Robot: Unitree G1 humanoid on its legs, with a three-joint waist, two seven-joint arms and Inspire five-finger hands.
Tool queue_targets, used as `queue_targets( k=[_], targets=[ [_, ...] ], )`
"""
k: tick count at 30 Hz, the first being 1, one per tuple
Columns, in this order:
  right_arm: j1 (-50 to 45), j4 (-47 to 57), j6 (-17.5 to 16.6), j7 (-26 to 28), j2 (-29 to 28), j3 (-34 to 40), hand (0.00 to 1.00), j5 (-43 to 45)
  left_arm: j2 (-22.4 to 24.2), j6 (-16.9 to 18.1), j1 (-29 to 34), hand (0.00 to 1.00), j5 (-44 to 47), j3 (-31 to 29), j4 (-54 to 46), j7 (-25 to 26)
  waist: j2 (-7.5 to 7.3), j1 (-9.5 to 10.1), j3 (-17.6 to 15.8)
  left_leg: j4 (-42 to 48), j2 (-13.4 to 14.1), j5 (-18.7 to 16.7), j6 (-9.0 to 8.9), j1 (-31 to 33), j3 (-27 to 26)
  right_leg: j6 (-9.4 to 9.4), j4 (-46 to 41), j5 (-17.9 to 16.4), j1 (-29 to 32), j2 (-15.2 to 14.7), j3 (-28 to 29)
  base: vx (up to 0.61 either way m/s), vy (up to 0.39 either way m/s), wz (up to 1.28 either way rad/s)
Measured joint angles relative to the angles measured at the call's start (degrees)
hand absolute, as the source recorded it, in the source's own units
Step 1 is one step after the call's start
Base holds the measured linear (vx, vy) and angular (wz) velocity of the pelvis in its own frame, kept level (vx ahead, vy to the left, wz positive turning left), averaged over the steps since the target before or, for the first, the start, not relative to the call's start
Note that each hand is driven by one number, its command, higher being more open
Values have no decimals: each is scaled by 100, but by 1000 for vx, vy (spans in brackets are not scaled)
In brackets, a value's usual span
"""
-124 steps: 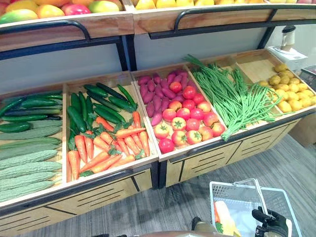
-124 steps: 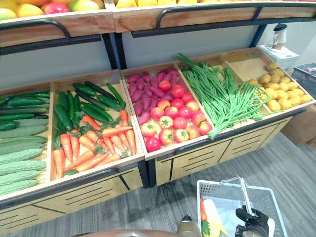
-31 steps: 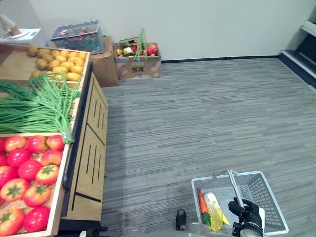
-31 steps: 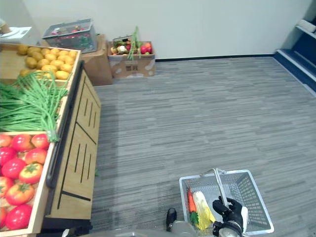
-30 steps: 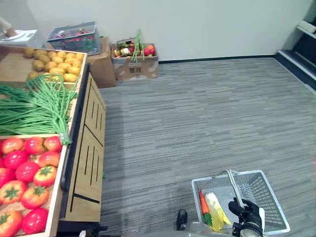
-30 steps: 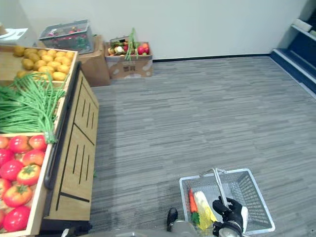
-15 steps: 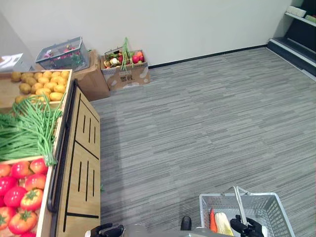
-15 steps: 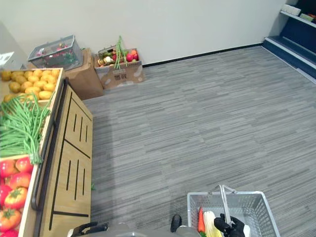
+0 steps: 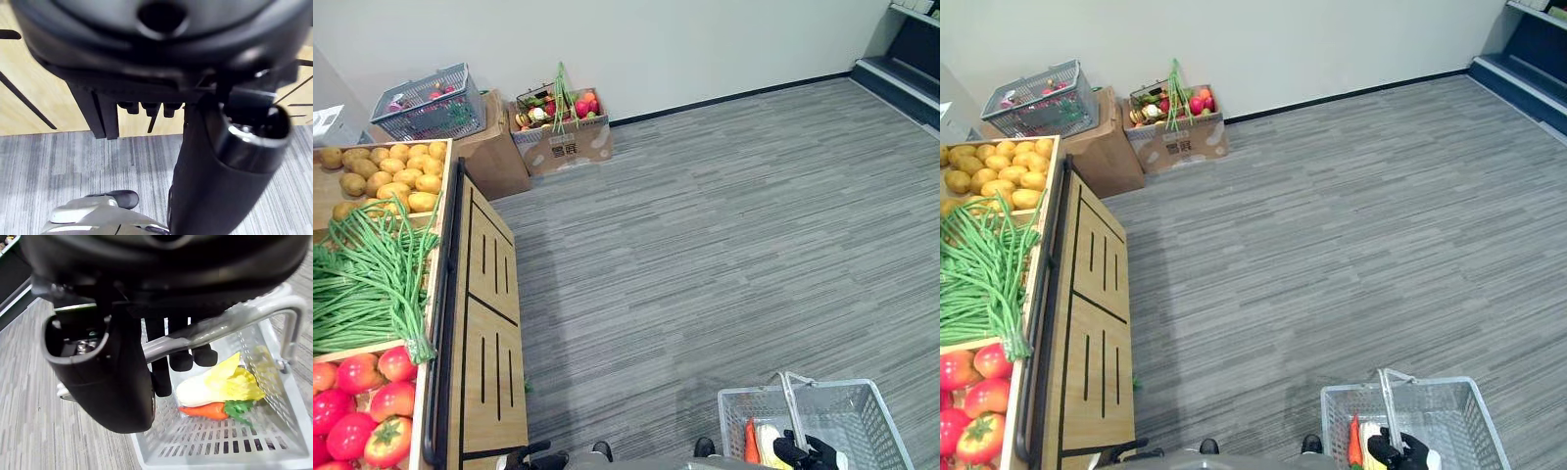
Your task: Pick vegetable in the basket
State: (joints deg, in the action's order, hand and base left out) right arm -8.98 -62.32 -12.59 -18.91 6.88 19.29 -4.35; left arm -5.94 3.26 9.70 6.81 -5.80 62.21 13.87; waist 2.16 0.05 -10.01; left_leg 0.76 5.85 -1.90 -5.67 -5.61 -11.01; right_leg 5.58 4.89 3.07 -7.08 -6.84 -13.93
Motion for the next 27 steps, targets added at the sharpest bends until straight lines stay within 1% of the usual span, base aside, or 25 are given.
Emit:
queue_targets(
  k=[7,10,12,16,19,21,27],
  targets=[
    [134,-198,-22,272,-24,-16,0,65,-13,-86,8,100,667,-32,173,-198,-12,5,47,-58,37,0,-1,-130,28,36,0,-33,-110,42,-22,20,6,2],
    [134,-294,-20,394,-103,-18,0,135,-23,-97,17,100,995,-36,260,-344,-42,10,112,-87,53,0,2,-146,65,25,3,-62,-110,47,-44,-100,12,3],
    [69,-365,-19,495,-172,-22,0,260,-22,-108,47,100,1196,-36,374,-448,-91,10,190,-163,69,61,6,-154,81,37,9,-76,-100,57,-72,-115,8,5],
    [-32,-440,-1,634,-228,-25,0,599,-33,-159,84,100,1530,-39,452,-474,-143,6,289,-273,87,138,-30,-150,134,31,25,-88,-79,97,-140,-48,-4,8],
    [-72,-498,-1,726,-225,-27,0,887,-15,-207,95,100,1645,-146,472,-505,-157,5,312,-332,98,161,-54,-149,171,25,25,-91,-58,124,-149,-8,0,2],
    [-66,-600,0,792,-231,-36,0,1052,-11,-205,61,100,1644,-241,593,-511,-174,-2,362,-367,120,189,-39,-131,162,-9,24,-78,-9,155,-142,17,0,-1],
    [-67,-617,78,974,-250,-55,0,1342,-20,-167,6,100,1643,-246,675,-434,-171,-6,397,-415,150,176,-70,-157,128,-21,15,-85,0,204,-144,44,9,-2]
  ],
)
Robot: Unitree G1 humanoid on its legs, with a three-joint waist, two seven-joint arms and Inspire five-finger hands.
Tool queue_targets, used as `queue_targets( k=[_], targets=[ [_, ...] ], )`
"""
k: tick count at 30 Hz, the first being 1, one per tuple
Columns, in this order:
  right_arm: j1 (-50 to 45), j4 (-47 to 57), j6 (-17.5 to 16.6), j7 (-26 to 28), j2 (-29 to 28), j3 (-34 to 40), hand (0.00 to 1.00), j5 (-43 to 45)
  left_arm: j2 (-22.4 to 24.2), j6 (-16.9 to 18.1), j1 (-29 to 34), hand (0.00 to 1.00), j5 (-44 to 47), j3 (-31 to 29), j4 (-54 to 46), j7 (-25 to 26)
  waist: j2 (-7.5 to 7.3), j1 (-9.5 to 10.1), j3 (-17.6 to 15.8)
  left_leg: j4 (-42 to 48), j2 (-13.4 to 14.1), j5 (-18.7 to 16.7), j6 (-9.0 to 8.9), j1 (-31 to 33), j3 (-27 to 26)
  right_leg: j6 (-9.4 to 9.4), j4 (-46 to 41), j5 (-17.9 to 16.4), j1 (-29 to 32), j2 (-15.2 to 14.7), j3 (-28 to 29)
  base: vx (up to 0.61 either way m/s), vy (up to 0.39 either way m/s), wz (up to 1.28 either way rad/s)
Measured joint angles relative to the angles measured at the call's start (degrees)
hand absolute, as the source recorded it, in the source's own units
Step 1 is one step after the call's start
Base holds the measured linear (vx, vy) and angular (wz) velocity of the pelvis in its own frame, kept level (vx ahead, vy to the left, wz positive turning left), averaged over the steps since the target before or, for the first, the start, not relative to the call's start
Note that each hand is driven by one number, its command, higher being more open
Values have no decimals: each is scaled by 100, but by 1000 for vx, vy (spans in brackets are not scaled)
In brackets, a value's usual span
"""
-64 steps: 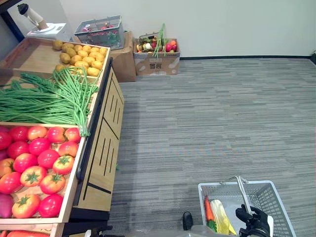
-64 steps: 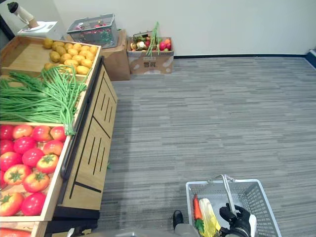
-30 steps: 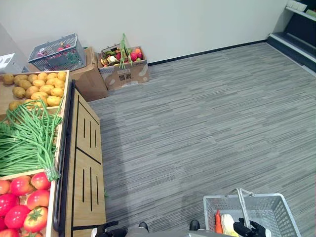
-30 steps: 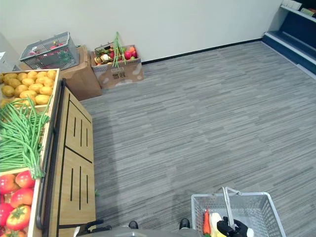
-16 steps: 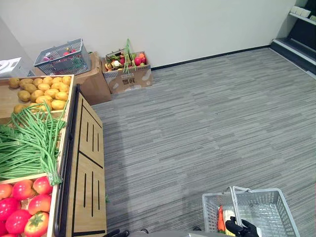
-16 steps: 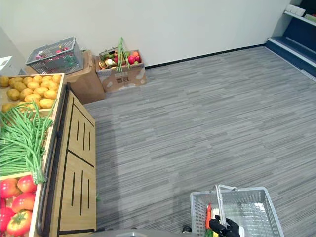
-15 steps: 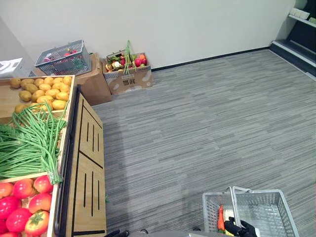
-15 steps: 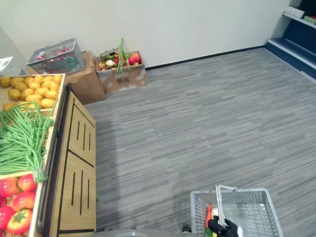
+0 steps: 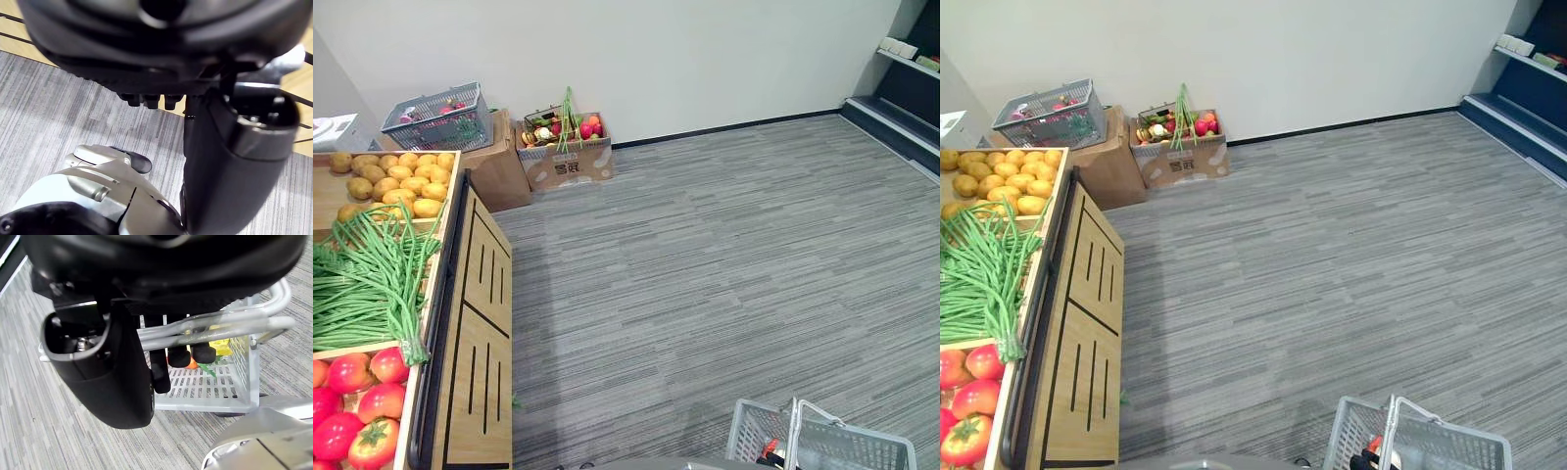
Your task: Pick vegetable in the basket
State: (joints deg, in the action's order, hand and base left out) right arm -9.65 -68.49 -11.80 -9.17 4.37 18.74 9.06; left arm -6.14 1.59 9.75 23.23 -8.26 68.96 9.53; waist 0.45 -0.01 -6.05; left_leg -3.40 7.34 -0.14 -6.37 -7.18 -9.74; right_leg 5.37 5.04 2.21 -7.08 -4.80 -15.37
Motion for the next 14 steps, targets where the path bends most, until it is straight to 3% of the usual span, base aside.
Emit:
queue_targets(
  k=[6,14],
  targets=[
    [16,-61,54,176,9,-244,0,-4,-29,87,-7,100,3,-19,8,104,-86,-3,53,-7,-19,-3,-4,-9,7,0,8,0,-10,-1,-24,0,0,0],
    [54,-103,54,198,26,-405,0,-11,-29,86,-9,100,2,-18,16,126,-91,-4,61,-7,-25,22,11,0,38,0,12,0,-11,-11,-41,-30,18,1]
  ],
)
